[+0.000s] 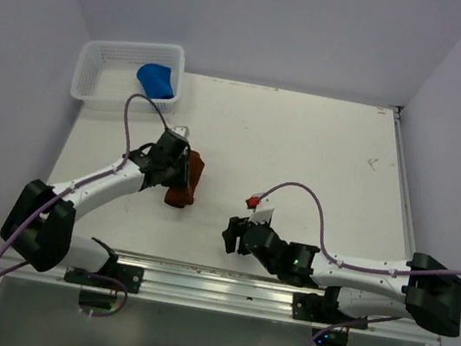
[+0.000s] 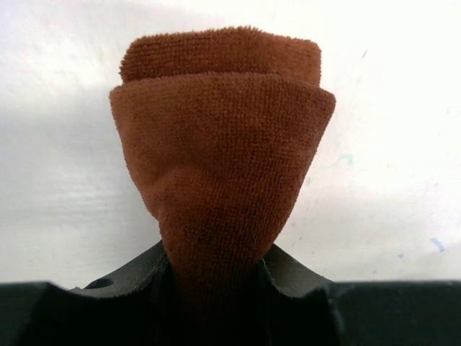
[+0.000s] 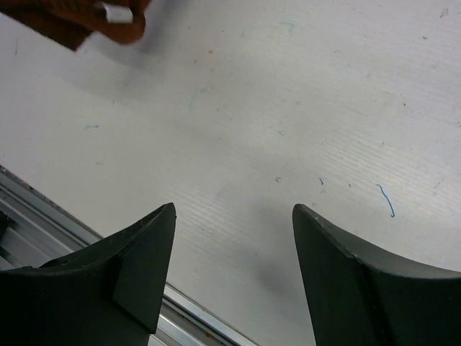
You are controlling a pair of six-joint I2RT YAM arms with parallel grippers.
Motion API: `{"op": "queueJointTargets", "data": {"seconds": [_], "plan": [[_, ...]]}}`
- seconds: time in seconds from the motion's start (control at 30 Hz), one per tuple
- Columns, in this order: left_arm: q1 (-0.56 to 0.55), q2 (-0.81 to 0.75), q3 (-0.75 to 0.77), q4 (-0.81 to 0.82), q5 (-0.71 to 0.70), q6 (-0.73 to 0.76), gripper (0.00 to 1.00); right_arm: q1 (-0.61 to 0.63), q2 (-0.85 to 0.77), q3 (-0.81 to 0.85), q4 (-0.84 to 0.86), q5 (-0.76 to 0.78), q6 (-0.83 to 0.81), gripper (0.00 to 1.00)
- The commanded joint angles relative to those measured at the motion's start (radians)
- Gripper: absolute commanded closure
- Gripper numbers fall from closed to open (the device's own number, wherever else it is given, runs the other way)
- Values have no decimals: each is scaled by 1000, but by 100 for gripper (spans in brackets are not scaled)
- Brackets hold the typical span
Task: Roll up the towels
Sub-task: Place the rolled towel into the container
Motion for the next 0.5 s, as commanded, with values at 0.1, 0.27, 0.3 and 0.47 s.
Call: {"op": "queueJointTargets", "data": {"seconds": [0.1, 0.27, 0.3, 0.47], "plan": [[137, 2, 248, -50, 19, 119, 100, -86, -21, -14, -17, -42, 68, 30], [258, 78, 379, -61, 93, 145, 100, -169, -41, 3, -42, -106, 36, 30], [281, 94, 406, -68, 120, 151, 100, -175, -41, 9, -54, -108, 30, 30], [439, 241, 701, -162, 99, 212, 100, -196, -6, 53, -68, -148, 14, 29]]}}
